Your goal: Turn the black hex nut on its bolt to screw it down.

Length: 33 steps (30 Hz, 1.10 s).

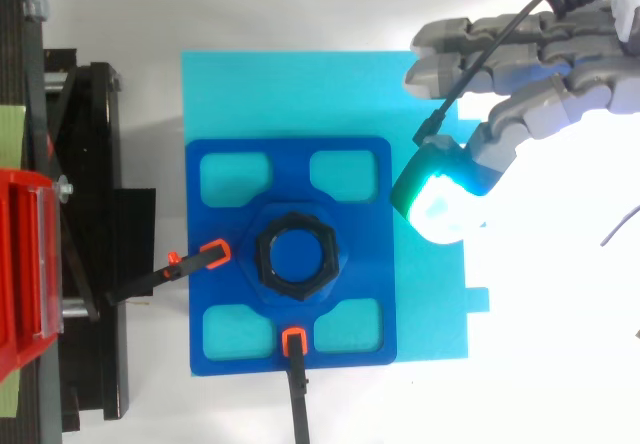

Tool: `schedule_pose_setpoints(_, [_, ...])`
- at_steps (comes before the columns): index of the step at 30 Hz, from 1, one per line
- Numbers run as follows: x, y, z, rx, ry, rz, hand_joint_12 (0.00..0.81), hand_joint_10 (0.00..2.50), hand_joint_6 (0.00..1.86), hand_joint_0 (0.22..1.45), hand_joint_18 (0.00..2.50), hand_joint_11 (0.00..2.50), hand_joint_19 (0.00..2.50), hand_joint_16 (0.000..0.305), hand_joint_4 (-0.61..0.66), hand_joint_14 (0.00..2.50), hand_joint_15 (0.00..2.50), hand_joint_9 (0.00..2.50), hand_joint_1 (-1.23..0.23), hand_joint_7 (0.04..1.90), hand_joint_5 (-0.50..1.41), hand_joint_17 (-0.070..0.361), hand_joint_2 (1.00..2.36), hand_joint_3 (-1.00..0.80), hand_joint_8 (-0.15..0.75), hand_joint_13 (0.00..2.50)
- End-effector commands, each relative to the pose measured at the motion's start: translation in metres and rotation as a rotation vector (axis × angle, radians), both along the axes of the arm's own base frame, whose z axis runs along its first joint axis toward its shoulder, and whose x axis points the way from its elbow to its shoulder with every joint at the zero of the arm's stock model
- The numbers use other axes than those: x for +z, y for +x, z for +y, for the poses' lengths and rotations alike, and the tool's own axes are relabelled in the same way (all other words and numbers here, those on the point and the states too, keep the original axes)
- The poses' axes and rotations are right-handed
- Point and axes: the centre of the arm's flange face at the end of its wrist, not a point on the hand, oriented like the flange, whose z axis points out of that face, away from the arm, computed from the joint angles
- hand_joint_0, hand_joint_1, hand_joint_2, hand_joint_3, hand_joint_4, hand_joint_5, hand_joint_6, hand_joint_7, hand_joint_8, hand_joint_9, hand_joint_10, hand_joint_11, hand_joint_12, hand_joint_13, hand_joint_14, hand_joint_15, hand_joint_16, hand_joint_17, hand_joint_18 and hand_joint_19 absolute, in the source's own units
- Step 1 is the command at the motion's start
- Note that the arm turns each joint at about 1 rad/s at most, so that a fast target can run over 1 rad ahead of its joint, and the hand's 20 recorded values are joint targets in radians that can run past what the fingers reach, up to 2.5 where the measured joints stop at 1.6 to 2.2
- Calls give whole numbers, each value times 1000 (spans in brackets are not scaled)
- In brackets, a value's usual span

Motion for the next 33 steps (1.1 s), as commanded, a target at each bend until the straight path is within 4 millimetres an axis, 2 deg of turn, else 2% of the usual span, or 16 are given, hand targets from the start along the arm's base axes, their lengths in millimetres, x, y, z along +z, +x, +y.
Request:
schedule_pose_setpoints(1, [0,0,0,0,0,-1,398,0,501,444,144,0,223,68,49,0,0,31,-436,600,-300,153,1000,-500,208,0])
schedule_pose_setpoints(17, [0,0,0,0,0,-1,411,0,501,443,189,0,183,71,86,0,0,92,-476,616,-296,159,1000,-500,255,0])
schedule_pose_setpoints(22, [0,0,0,0,0,-1,408,0,501,449,142,0,211,70,80,0,0,29,-466,628,-300,157,1000,-500,260,0])
schedule_pose_setpoints(33, [0,0,0,0,0,-1,404,0,501,451,158,0,197,70,80,0,0,61,-462,628,-300,156,1000,-500,255,0])
